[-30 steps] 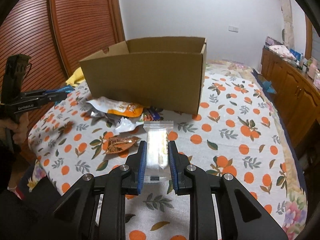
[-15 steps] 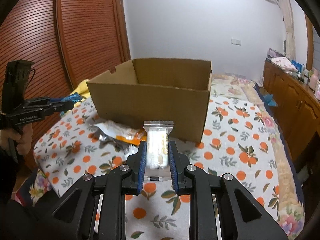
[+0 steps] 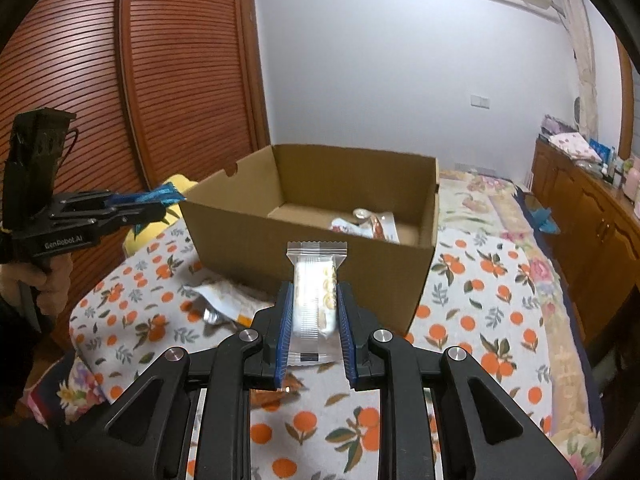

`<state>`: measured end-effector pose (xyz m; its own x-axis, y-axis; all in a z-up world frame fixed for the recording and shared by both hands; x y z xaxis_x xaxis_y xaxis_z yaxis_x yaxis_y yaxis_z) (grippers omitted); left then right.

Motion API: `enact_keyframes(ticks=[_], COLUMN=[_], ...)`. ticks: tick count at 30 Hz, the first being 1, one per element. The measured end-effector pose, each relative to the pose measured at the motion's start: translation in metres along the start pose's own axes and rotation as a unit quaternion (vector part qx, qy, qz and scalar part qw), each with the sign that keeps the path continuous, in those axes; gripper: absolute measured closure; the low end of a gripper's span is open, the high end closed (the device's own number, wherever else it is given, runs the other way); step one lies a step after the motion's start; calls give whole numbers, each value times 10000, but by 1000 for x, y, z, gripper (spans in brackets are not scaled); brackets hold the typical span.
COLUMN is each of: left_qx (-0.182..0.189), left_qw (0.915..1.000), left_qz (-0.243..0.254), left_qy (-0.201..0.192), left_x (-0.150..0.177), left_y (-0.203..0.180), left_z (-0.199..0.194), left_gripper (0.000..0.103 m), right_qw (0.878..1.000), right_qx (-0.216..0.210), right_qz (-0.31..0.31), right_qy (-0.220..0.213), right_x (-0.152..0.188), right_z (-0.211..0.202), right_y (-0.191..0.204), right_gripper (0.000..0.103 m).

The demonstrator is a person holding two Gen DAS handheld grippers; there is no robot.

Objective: Organize snacks
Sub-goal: 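Lift the teal candy and white bar over the box with both grippers, then open the left gripper to drop the teal candy while the right releases the white bar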

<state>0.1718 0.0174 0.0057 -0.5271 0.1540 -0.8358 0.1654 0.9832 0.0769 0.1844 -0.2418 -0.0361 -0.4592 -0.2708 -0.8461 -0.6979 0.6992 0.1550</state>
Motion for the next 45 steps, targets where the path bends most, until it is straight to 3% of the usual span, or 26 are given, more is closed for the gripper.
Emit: enact_keyframes(ticks=[14,35,45], left_qx=[-110,-281,-348], left_qw=[9999,9985,9977], left_qz=[-30,-194,-371], left_qy=[-23,421,446], left_x=[-31,-46,-46], left_y=[7,20,28], left_z=[30,96,106], left_gripper=[80,79,63], right_qw=[9998,9997,9992], right_qx=[17,114,55], right_qz=[-152,-112,20], right_qy=[-98,205,400], right_x=[-38,-71,-82], right_z=[17,73,113], right_y=[-1,-20,-22], right_gripper=[83,84,84])
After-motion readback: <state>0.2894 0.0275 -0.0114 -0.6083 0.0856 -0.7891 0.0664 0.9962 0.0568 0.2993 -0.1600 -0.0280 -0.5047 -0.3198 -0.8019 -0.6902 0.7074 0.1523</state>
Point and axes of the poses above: each gripper's, at about its wrist camera, not at the fingertips, and z roughly the way its jaws point, y to its left, x to its underside, the point moved 5 cm from there along z, roughly the way its jaws point, and after that the axes turned 13 degrees about -x, right-handed, at the moved point
